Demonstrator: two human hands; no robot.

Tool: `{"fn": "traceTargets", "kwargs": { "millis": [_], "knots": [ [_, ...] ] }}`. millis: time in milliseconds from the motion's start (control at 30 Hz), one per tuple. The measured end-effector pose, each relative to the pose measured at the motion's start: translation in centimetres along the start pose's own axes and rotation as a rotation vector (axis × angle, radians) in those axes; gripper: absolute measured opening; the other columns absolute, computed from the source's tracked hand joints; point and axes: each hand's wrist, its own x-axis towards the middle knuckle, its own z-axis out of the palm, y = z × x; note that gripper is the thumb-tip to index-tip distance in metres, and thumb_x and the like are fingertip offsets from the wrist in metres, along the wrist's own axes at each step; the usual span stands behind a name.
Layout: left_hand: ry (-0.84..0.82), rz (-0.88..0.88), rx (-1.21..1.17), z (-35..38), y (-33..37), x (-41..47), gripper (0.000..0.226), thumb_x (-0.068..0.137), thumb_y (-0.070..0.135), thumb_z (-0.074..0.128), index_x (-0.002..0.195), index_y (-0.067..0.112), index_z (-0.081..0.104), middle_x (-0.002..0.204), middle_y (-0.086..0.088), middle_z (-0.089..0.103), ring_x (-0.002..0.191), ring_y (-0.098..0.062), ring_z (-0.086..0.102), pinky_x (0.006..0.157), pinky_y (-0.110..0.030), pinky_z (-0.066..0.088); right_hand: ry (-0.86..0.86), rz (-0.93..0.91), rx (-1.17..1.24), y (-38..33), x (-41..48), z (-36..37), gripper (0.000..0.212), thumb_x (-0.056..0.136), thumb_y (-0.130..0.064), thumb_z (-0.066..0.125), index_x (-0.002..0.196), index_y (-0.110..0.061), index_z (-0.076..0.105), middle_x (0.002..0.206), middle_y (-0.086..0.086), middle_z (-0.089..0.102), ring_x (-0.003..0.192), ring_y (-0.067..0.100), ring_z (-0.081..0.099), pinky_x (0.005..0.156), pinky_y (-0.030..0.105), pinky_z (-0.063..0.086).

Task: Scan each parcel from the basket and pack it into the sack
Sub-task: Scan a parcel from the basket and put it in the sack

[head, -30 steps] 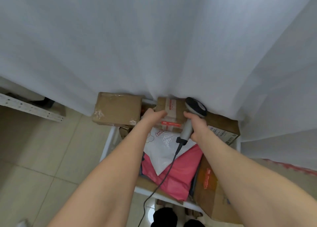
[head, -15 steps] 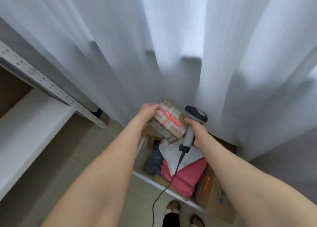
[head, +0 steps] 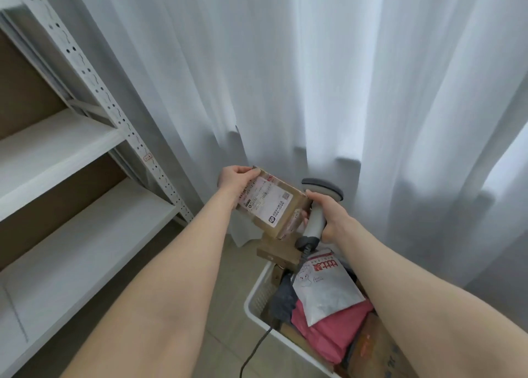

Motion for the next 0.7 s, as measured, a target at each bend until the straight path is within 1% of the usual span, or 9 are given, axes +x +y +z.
{"fn": "traceTargets", "kwargs": {
  "millis": [67,200,300,367,467,533,600,633,700],
  "knots": [
    [0.032,-0.030,-0.079,-1.2,0.4,-0.4,0.021,0.080,0.028,0.076,0.094,0.017,0.067,0.083,0.001,0.067,0.070,-0.012,0.061,0.063,-0.024,0.049,0.000,0.005,0.034,0.6,-0.9,1.7,0.022,0.084,-0.027,0.074,0.098,-0.011,0.065,0.063,0.006,0.067,0.040,0.013,0.058,0.040,0.020,0.049],
    [-0.069,-0.087,-0.044,-3.7,1.2,-1.4,0.022,0.090,0.021,0.057,0.109,0.028,0.064,0.085,0.005,0.064,0.068,-0.008,0.055,0.050,-0.020,0.037,0.030,0.000,0.082,2.1,-2.4,4.1,0.012,0.083,-0.018,0.070,0.087,-0.009,0.064,0.056,0.005,0.063,0.041,0.013,0.056,0.042,0.021,0.050],
    [-0.179,-0.186,-0.096,-5.3,1.2,-1.8,0.043,0.085,0.006,0.054,0.116,0.036,0.062,0.089,0.002,0.067,0.073,-0.015,0.061,0.050,-0.025,0.049,0.038,0.004,0.114,3.1,-3.2,5.3,0.011,0.082,-0.015,0.068,0.086,-0.008,0.061,0.050,0.006,0.062,0.047,0.014,0.056,0.044,0.022,0.052],
    [-0.155,-0.178,-0.138,-6.0,0.8,-1.9,0.055,0.085,0.002,0.060,0.133,0.025,0.052,0.109,-0.008,0.065,0.084,-0.021,0.064,0.059,-0.036,0.057,0.052,-0.004,0.139,3.2,-3.7,5.6,0.012,0.081,-0.015,0.068,0.089,-0.009,0.061,0.053,0.006,0.062,0.051,0.014,0.056,0.045,0.022,0.053],
    [-0.005,-0.149,-0.298,-6.5,0.1,-1.7,0.084,0.075,0.004,0.078,0.145,0.003,0.031,0.133,-0.019,0.051,0.106,-0.030,0.062,0.089,-0.046,0.054,0.049,-0.017,0.165,3.3,-4.3,5.9,0.014,0.079,-0.014,0.068,0.090,-0.009,0.061,0.067,0.006,0.064,0.056,0.014,0.058,0.050,0.023,0.054],
    [-0.034,-0.169,-0.437,-6.0,0.0,-2.0,0.065,0.074,0.008,0.080,0.129,-0.008,0.048,0.116,-0.021,0.063,0.094,-0.027,0.066,0.088,-0.040,0.054,0.025,-0.020,0.157,3.6,-4.6,6.7,0.012,0.079,-0.013,0.068,0.089,-0.009,0.061,0.070,0.006,0.064,0.058,0.014,0.059,0.052,0.024,0.054],
    [-0.147,-0.222,-0.441,-5.5,0.4,-3.1,0.050,0.077,0.021,0.079,0.118,-0.001,0.061,0.088,-0.010,0.072,0.077,-0.020,0.066,0.073,-0.032,0.056,-0.006,-0.031,0.159,3.9,-4.9,7.6,0.010,0.081,-0.014,0.067,0.087,-0.009,0.061,0.070,0.006,0.064,0.058,0.014,0.058,0.055,0.027,0.052],
    [-0.188,-0.245,-0.416,-5.5,0.4,-3.5,0.049,0.077,0.029,0.077,0.118,0.007,0.061,0.084,-0.005,0.071,0.077,-0.018,0.064,0.073,-0.031,0.055,-0.013,-0.035,0.163,3.9,-5.0,8.0,0.009,0.082,-0.014,0.066,0.087,-0.009,0.061,0.070,0.006,0.063,0.058,0.014,0.058,0.056,0.027,0.052],
    [-0.280,-0.298,-0.385,-5.7,0.1,-3.8,0.052,0.076,0.039,0.074,0.121,0.022,0.055,0.101,-0.005,0.067,0.094,-0.022,0.058,0.091,-0.052,0.044,-0.017,-0.044,0.150,3.9,-5.2,8.3,0.008,0.082,-0.014,0.066,0.086,-0.009,0.061,0.068,0.006,0.063,0.058,0.014,0.057,0.057,0.026,0.051]
  ]
}}
